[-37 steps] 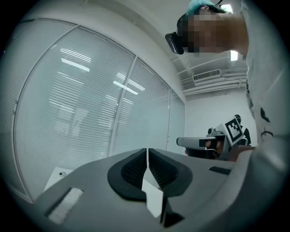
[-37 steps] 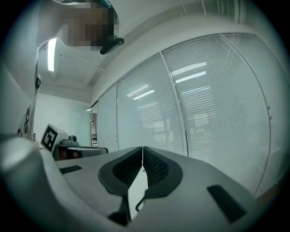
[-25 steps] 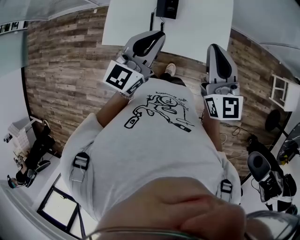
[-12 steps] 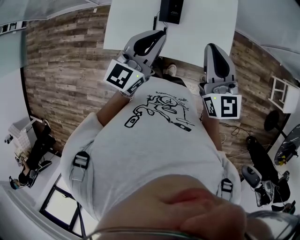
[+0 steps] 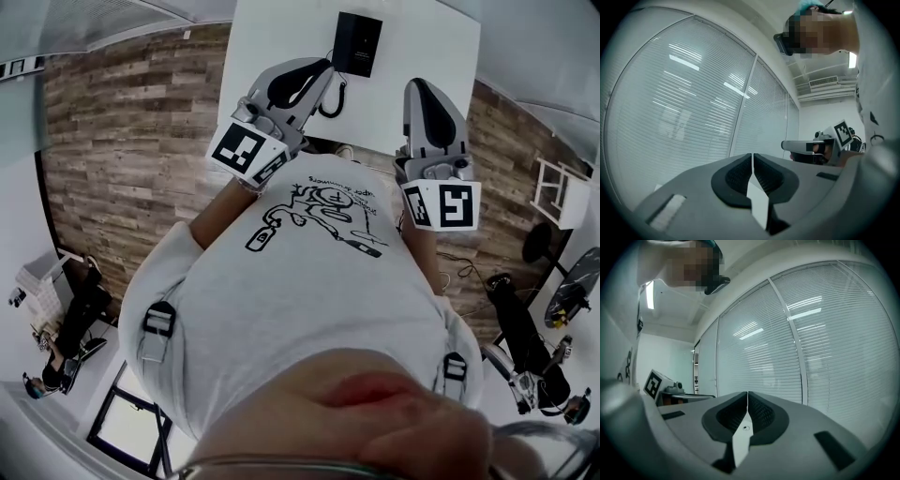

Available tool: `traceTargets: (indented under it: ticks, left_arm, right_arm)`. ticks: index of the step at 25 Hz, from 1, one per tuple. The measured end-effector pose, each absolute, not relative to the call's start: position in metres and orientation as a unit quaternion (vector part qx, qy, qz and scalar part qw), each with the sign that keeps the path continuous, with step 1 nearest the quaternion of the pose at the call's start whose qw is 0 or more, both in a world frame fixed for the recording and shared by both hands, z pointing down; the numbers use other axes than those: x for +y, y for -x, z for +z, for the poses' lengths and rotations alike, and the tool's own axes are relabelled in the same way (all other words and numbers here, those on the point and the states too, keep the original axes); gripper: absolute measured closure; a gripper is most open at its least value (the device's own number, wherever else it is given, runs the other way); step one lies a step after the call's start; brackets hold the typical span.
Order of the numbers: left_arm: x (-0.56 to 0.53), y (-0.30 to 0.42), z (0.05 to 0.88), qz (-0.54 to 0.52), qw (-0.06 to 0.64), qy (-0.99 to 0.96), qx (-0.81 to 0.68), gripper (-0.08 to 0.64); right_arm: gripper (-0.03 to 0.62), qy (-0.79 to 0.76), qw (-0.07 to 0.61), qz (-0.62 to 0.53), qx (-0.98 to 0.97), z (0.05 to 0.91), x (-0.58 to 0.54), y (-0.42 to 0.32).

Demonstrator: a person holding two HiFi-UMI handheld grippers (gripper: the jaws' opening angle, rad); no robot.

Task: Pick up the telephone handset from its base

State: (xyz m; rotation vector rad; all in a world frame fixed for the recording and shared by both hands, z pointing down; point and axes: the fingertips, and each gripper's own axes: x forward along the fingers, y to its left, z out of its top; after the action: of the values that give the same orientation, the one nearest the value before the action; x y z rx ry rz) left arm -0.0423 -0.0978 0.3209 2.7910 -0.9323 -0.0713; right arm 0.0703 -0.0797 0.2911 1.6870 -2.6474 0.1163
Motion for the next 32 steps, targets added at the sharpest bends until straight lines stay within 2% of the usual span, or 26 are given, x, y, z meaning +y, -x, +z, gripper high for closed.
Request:
traceTargets:
  ticks: [18,32]
  left_arm:
    - [-0.156,0.045,0.347,-0.017,0.136,-0.943,-0.302,0.548]
    - [-0.187,0.018,0.466,0.068,0.204,-0.928,-0.306,0.545]
  right_arm:
    - [0.586,-0.545,0.012,0.047,-0.837,0.295,-0.125,-0.068]
    - [0.586,-0.544,0.023,0.054,-0.837,0.301,-0.132,-0.099]
